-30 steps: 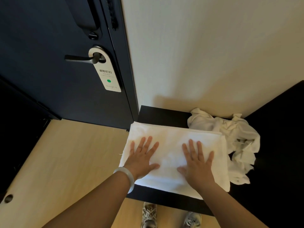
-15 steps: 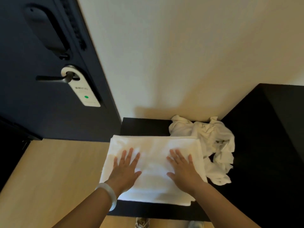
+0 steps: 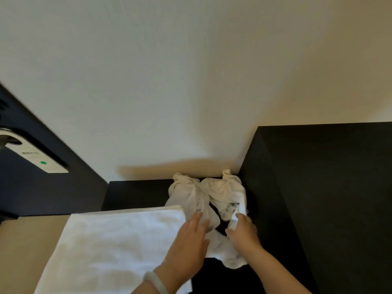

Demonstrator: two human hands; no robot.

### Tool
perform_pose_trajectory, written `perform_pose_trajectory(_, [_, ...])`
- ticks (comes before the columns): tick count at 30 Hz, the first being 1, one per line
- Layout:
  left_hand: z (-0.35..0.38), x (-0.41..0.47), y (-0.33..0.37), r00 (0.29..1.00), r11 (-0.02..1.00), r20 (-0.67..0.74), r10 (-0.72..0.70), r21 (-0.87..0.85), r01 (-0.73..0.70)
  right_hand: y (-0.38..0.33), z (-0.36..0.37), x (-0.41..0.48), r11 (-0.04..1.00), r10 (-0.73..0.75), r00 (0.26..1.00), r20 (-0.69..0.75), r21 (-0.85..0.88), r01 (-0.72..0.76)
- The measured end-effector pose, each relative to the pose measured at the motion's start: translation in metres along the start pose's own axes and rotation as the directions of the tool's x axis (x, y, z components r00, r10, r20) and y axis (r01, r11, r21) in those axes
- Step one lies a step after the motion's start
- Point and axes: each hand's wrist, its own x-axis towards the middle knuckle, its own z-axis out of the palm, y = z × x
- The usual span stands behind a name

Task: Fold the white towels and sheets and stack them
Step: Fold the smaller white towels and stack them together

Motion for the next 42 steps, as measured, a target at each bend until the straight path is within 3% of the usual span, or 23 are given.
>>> perform_pose_trajectory(4, [0.034,0.031,0.030,0.985,0.982,0.015,-0.174,-0.077,0.175,0.002,-0.006,0.033,0.995,0.066,0.996,-0.060,0.078,-0.061])
perform_pose_trajectory(8, [0.035,0.065,0.028,0.918,0.907,0.069,-0.390,-0.145,0.396,-0.013,0.005,0.061,0.962,0.177,0.984,-0.035,0.216,-0.166])
perform_pose_trajectory(13, [0.005,0.121,-0.002,0.875,0.878,0.131,-0.467,-0.053,0.476,-0.017,0.024,0.096,0.991,0.108,0.991,-0.075,0.086,-0.102])
perform_pose_trajectory(18, [0.013,0.152,-0.036,0.722,0.775,0.315,-0.616,0.077,0.627,0.000,0.057,0.127,0.976,0.144,0.989,0.033,0.162,-0.148])
perform_pose_trajectory(22, [0.031,0.165,-0.057,0.694,0.774,0.352,-0.628,0.187,0.605,0.013,0.093,0.129,0.988,0.082,0.989,0.121,0.118,-0.097])
perform_pose_trajectory(26, [0.042,0.178,-0.075,0.694,0.782,0.372,-0.616,0.181,0.597,0.032,0.115,0.121,0.995,-0.075,0.988,0.133,-0.055,0.082])
perform_pose_trajectory(28, [0.048,0.180,-0.079,0.711,0.805,0.390,-0.586,0.176,0.567,0.044,0.126,0.115,0.956,-0.131,0.991,0.040,-0.260,0.137])
perform_pose_trajectory(30, [0.052,0.181,-0.082,0.737,0.829,0.386,-0.555,0.177,0.531,0.049,0.131,0.117,0.940,-0.183,0.975,-0.124,-0.313,0.137])
perform_pose_trajectory(32, [0.056,0.179,-0.084,0.769,0.849,0.367,-0.524,0.150,0.507,0.043,0.130,0.127,0.976,-0.178,0.958,-0.226,-0.166,0.142])
perform_pose_trajectory(34, [0.059,0.177,-0.083,0.813,0.871,0.324,-0.484,0.085,0.485,0.028,0.121,0.139,0.985,-0.107,0.969,-0.221,0.111,0.134])
perform_pose_trajectory(36, [0.061,0.173,-0.081,0.863,0.882,0.240,-0.445,-0.050,0.468,0.009,0.107,0.142,0.883,-0.045,0.991,-0.123,0.459,0.097])
perform_pose_trajectory(38, [0.056,0.167,-0.077,0.907,0.881,0.120,-0.404,-0.215,0.421,-0.008,0.089,0.133,0.691,-0.046,0.998,-0.040,0.720,0.061])
perform_pose_trajectory(42, [0.021,0.155,-0.063,0.933,0.860,-0.046,-0.357,-0.406,0.309,-0.029,0.047,0.108,0.578,-0.155,0.987,-0.050,0.806,0.132])
